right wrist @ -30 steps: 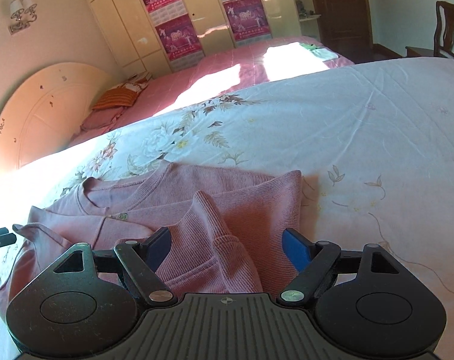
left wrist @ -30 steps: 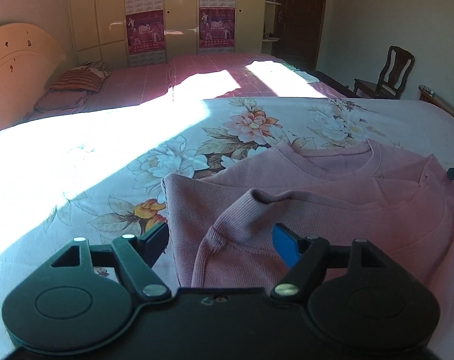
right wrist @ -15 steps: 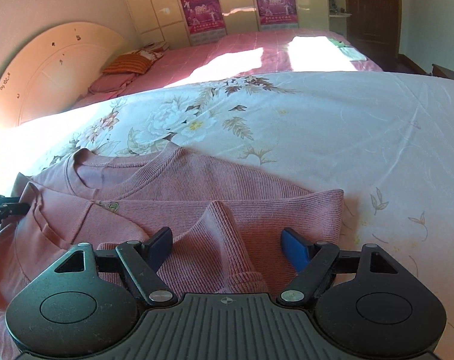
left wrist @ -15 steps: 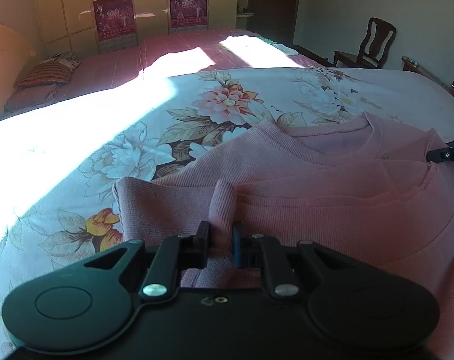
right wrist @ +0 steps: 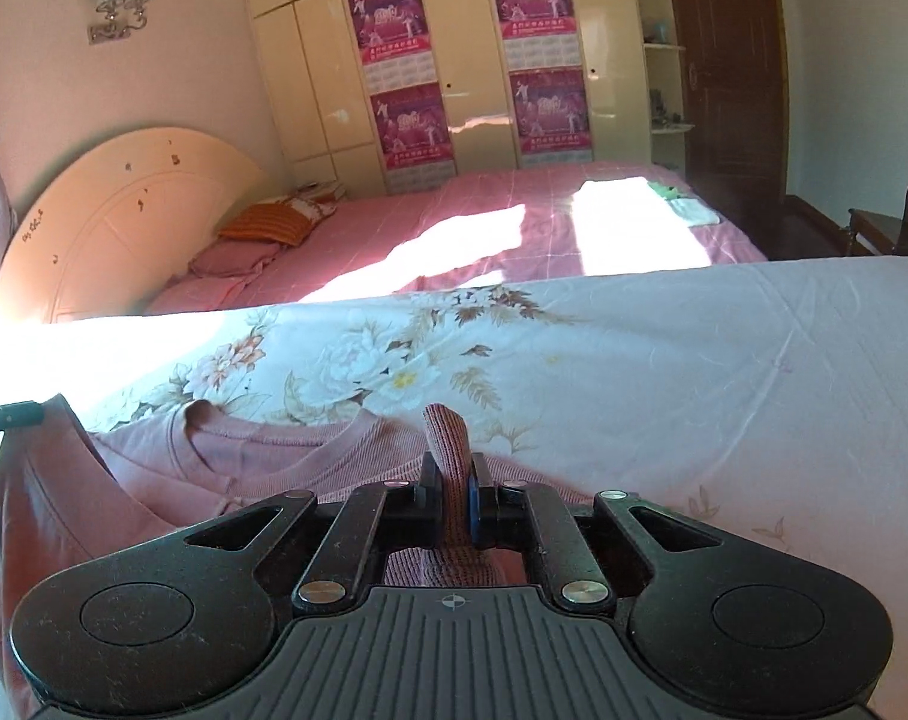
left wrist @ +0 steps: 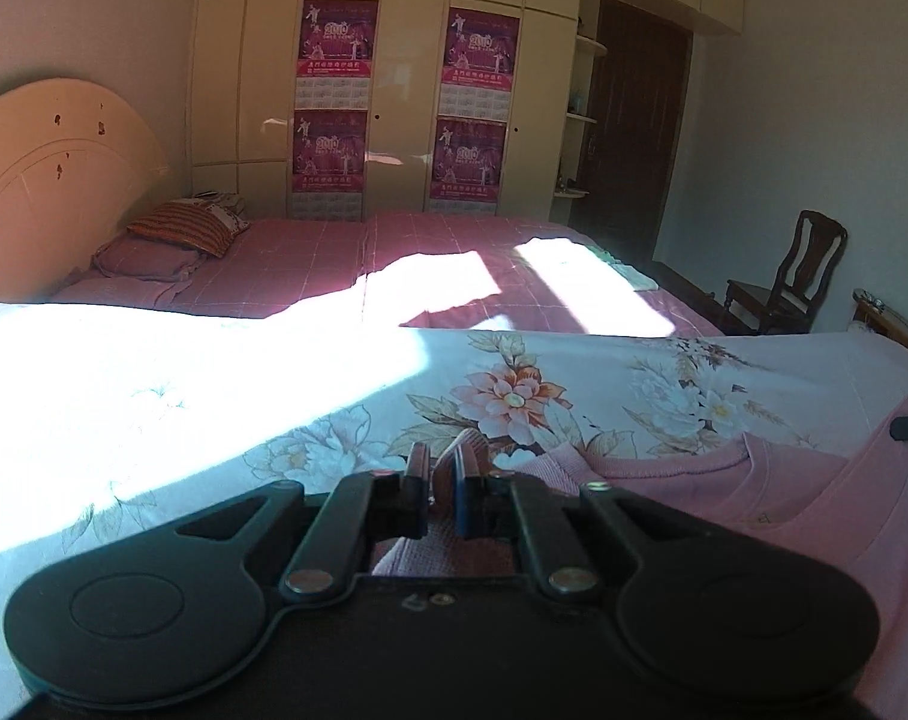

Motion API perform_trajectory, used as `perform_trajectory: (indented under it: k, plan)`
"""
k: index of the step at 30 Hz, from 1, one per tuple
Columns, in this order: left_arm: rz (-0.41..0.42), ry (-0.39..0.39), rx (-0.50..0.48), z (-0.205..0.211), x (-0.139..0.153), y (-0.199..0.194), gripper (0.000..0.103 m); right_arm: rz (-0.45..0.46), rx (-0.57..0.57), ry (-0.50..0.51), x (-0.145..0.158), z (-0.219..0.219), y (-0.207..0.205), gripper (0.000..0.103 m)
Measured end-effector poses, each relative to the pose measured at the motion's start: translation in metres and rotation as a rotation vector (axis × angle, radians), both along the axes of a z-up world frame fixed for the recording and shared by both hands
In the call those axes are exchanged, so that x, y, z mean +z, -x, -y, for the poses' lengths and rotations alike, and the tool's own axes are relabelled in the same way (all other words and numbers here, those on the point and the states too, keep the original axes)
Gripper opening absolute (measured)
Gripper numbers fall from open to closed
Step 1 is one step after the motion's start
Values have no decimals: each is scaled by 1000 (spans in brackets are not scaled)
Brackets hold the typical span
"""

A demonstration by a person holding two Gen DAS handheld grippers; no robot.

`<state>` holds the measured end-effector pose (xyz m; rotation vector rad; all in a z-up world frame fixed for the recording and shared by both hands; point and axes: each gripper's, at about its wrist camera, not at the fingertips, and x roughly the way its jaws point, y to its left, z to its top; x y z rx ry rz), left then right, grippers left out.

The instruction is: Fold small clothes

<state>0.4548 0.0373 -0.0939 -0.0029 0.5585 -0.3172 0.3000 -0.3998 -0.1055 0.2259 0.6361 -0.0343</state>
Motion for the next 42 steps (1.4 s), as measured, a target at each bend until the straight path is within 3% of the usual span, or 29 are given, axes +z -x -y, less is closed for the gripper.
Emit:
perform_trajectory:
  k: [7,9,14,16,17,18,20,26,30,33,36,42]
  plan:
    - [3,-21,105,17,-14,-32,6,28,-100,0,-7,8,-29,7]
    - [-12,-48,146,20,-22,-42,0,13,-125,11,-13,11,-39,7]
    - [-99,-185,178,23,-61,-49,0,-126,-145,52,-53,12,-55,7]
    - [-113,-180,174,16,-67,-39,0,-144,-147,73,-62,11,-50,7]
    - [-104,-188,170,14,-65,-34,0,-141,-161,65,-60,14,-49,12]
    - [-104,-190,160,13,-62,-31,3,-134,-184,63,-56,17,-46,34]
    - [-108,-171,139,10,-52,-22,13,-86,-199,65,-42,19,-35,60]
    - [-104,-134,3,20,-28,12,15,-68,-53,82,-18,-12,-1,60]
    - [-138,-158,-73,36,-43,37,19,-103,22,101,-30,-41,20,60]
    - [-186,-221,-57,36,-66,46,19,-149,34,105,-45,-51,36,60]
    - [-133,-253,-39,33,-73,61,20,-209,73,181,-65,-57,50,60]
    - [-167,-206,11,18,-56,79,16,-228,47,159,-53,-48,73,60]
